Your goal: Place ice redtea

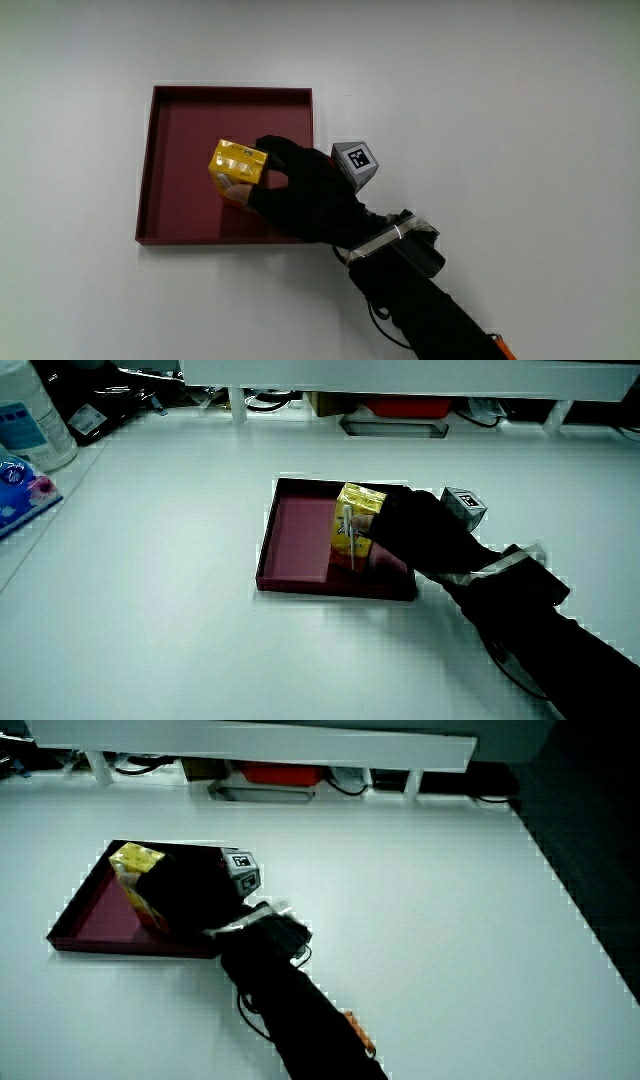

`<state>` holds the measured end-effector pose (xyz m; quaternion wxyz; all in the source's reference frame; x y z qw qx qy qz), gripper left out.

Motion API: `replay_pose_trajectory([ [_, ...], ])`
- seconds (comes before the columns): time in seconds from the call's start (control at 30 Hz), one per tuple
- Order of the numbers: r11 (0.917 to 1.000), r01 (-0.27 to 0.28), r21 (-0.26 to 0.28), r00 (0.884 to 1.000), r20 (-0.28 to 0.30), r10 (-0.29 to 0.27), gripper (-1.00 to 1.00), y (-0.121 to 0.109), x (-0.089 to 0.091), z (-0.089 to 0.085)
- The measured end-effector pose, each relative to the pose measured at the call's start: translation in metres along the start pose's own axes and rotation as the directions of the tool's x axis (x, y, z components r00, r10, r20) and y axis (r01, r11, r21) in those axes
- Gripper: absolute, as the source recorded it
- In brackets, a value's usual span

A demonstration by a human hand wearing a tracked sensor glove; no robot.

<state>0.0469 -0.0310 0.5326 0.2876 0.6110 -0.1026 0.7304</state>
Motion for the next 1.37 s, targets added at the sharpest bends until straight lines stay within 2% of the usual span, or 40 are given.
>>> replay_pose_trajectory([
  [0.4,0.9999,0.011,0.001,1.000,-0.028,-0.011,-0.42,-0.001,0.008,-0.001],
  [0.6,0.9999,0.010,-0.007,1.000,-0.020,-0.010,-0.61,-0.002,0.007,0.000],
  [0.63,0.9999,0.000,-0.012,0.999,-0.041,0.000,-0.65,-0.002,0.004,-0.001],
  [0.7,0.9999,0.004,-0.011,1.000,-0.026,-0.004,-0.71,-0.004,0.003,0.001],
  [0.73,0.9999,0.002,-0.015,0.999,-0.038,-0.003,-0.74,-0.005,-0.001,0.000],
  [0.83,0.9998,0.000,-0.021,1.000,0.007,0.000,-0.84,-0.012,-0.009,0.005],
  [0.93,0.9982,0.006,-0.060,0.997,0.079,-0.001,-0.94,-0.021,-0.020,0.010],
  [0.97,0.9968,0.016,-0.078,0.992,0.130,-0.006,-0.97,-0.023,-0.021,0.013],
  [1.03,0.9929,0.031,-0.115,0.983,0.184,-0.010,-1.00,-0.030,-0.030,0.015],
  [1.1,0.9880,0.102,-0.116,0.952,0.299,-0.063,-1.00,-0.039,-0.034,0.019],
  [1.13,0.9843,0.107,-0.140,0.957,0.284,-0.064,-1.00,-0.043,-0.041,0.018],
  [1.17,0.9812,0.137,-0.136,0.938,0.336,-0.084,-1.00,-0.048,-0.039,0.023],
  [1.2,0.9776,0.152,-0.145,0.947,0.304,-0.102,-1.00,-0.054,-0.045,0.023],
  [1.23,0.9740,0.170,-0.150,0.936,0.332,-0.112,-1.00,-0.058,-0.046,0.027],
  [1.27,0.9714,0.186,-0.147,0.920,0.373,-0.120,-1.00,-0.063,-0.045,0.032],
  [1.3,0.9718,0.151,-0.181,0.936,0.343,-0.082,-1.00,-0.067,-0.047,0.034],
  [1.37,0.9548,0.249,-0.162,0.880,0.449,-0.153,-1.00,-0.076,-0.042,0.042],
])
